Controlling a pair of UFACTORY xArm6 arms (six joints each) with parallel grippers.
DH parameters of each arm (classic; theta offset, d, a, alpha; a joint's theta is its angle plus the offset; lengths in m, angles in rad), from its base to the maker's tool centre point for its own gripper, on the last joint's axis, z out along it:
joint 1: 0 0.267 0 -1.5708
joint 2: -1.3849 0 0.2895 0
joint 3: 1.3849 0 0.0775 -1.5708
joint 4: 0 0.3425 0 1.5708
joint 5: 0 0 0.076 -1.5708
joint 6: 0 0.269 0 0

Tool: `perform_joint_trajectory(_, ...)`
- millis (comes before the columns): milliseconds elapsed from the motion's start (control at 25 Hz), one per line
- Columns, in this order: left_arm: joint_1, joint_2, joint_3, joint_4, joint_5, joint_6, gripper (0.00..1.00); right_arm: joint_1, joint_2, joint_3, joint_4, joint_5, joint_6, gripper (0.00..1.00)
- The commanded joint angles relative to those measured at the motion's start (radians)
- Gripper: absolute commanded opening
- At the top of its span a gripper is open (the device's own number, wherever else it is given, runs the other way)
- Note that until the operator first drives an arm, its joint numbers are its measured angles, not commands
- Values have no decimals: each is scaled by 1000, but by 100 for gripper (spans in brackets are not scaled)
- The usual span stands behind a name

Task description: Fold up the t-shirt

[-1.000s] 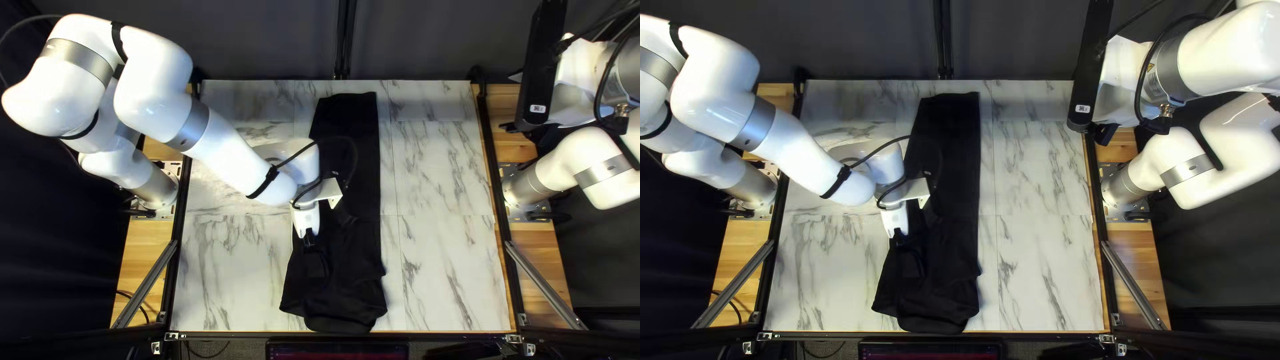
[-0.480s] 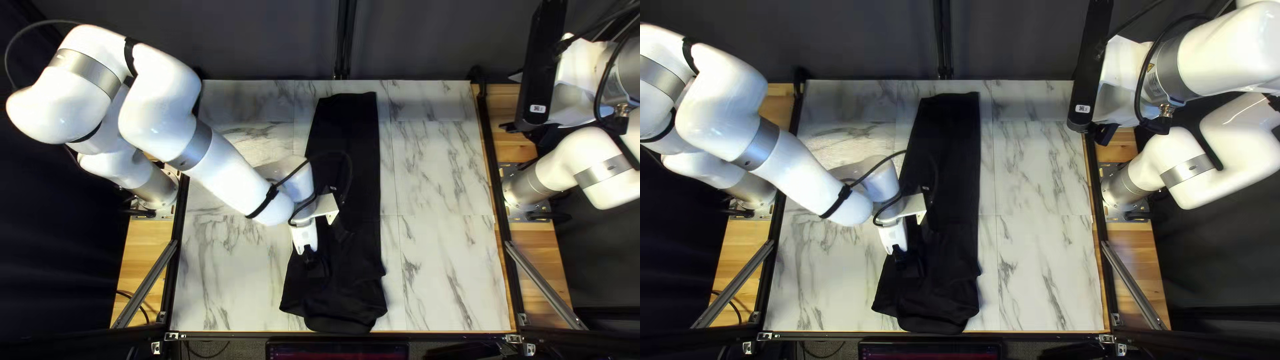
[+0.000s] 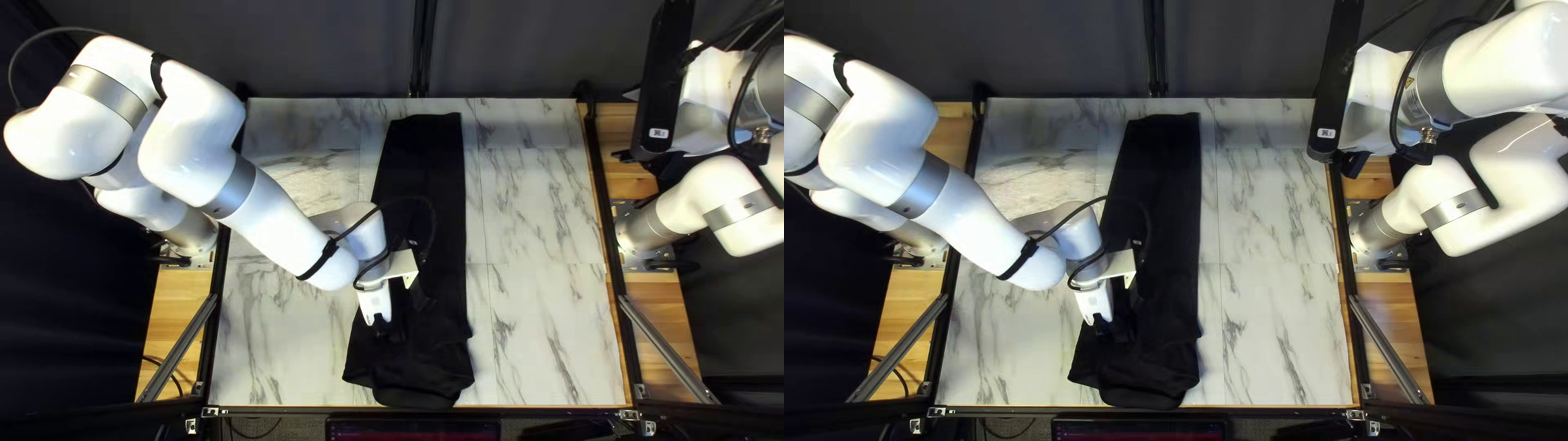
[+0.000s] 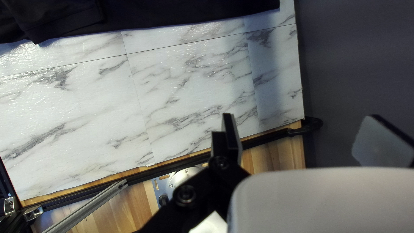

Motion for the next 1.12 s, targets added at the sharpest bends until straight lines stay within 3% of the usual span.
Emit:
perform_joint_trajectory(40, 33, -17, -21, 74, 51, -45, 0, 0, 0, 0, 0, 0, 0, 100)
perform_joint_trajectory(280, 103, -15, -97, 199, 172, -112, 8, 0, 0, 0, 0, 0, 0, 100)
perform_joint_trajectory(360, 141, 10, -137, 230, 232, -112, 18, 0, 0, 0, 0, 0, 0, 100)
perform_joint_trajectory(400, 155, 24, -150, 237, 252, -107, 38, 0, 0, 0, 0, 0, 0, 100)
perform_joint_trajectory(440, 171, 39, -161, 239, 271, -96, 45, 0, 0, 0, 0, 0, 0, 100)
perform_joint_trajectory(560, 204, 80, -178, 232, 315, -64, 52, 0, 0, 0, 0, 0, 0, 100)
perform_joint_trajectory(760, 236, 82, -159, 229, 375, -48, 82, 0, 0, 0, 0, 0, 0, 100)
perform_joint_trajectory(920, 223, 22, -122, 254, 387, -97, 86, 0, 0, 0, 0, 0, 0, 100)
perform_joint_trajectory(960, 206, 4, -111, 263, 376, -121, 90, 0, 0, 0, 0, 0, 0, 100)
perform_joint_trajectory(1000, 197, -4, -107, 269, 369, -135, 100, 0, 0, 0, 0, 0, 0, 100)
perform_joint_trajectory(1120, 105, -25, -123, 377, 331, -325, 100, 0, 0, 0, 0, 0, 0, 100)
